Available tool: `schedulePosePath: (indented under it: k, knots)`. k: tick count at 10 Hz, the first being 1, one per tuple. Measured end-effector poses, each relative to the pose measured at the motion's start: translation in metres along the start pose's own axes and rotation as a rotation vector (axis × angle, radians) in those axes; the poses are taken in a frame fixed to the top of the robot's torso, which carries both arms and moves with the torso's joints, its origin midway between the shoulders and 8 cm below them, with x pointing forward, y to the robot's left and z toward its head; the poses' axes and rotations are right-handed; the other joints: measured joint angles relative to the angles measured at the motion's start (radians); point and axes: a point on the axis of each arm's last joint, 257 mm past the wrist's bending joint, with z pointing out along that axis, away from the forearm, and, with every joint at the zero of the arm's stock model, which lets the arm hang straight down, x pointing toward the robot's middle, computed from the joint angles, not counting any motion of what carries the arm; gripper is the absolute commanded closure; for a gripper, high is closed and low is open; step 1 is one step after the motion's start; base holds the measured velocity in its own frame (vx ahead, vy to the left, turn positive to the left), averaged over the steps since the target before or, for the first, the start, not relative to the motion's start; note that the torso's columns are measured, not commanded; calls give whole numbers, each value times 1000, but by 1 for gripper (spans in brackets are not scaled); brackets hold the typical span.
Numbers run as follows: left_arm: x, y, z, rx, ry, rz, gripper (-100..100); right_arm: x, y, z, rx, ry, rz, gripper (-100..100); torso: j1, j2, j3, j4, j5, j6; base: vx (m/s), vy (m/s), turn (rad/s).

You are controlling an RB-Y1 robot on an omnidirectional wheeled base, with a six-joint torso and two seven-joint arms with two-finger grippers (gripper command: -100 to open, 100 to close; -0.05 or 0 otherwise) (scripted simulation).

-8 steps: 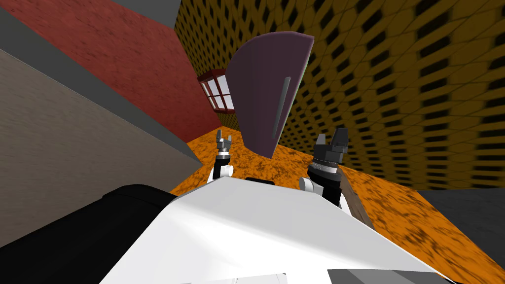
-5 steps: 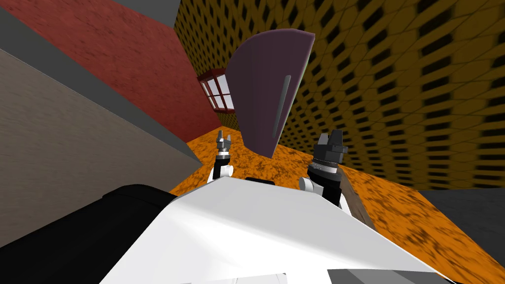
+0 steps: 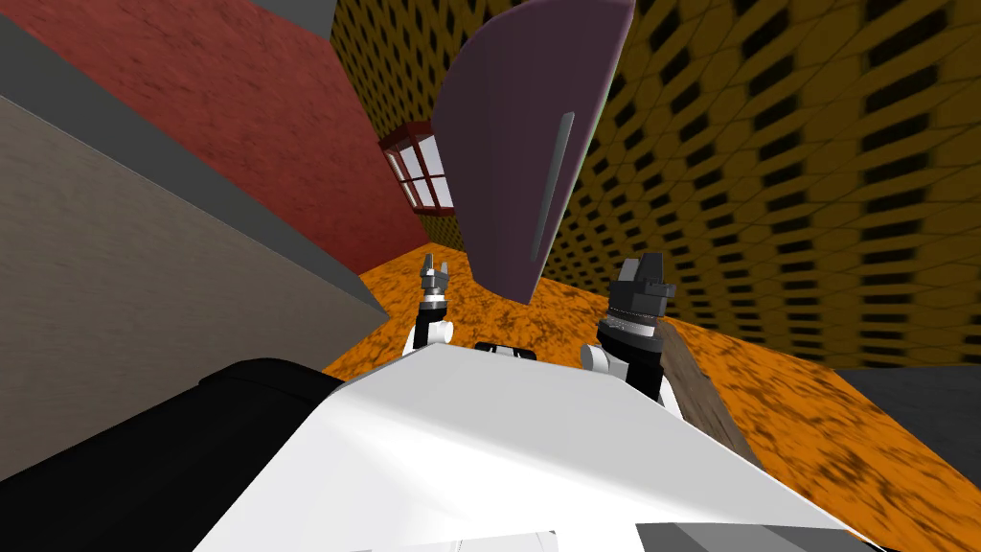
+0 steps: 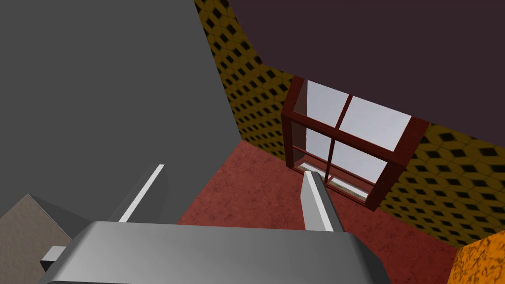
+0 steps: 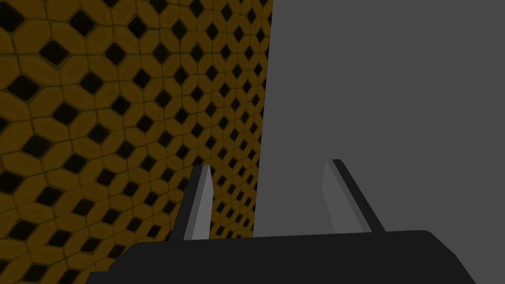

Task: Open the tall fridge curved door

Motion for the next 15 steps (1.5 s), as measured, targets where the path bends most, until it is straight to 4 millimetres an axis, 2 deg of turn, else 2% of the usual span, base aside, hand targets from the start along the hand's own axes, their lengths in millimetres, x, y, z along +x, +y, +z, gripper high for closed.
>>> schedulePosePath:
  k: [1, 2, 4, 7, 15]
  knots:
    - [0, 0, 0, 0, 0, 0, 0, 0, 0, 0, 0, 0, 0, 0, 0, 74, -148, 74, 0, 0, 0, 0, 0]
    - [0, 0, 0, 0, 0, 0, -100, 0, 0, 0, 0, 0, 0, 0, 0, 148, -295, 148, 0, 0, 24, -19, 28]
    - [1, 0, 2, -11, 40, 19, -100, 0, 0, 0, 1, 0, 0, 0, -2, 189, -385, 190, 0, 0, 51, -59, 55]
    - [-4, -2, 7, -34, 79, 23, -100, 0, 0, 0, 1, 0, 0, 0, -2, 192, -391, 194, -1, 0, 103, -112, 85]
    - [-31, -11, 29, -101, 46, -101, -100, 0, 0, 0, 1, 0, 0, 0, 3, 196, -388, 195, 1, 0, 121, -148, 109]
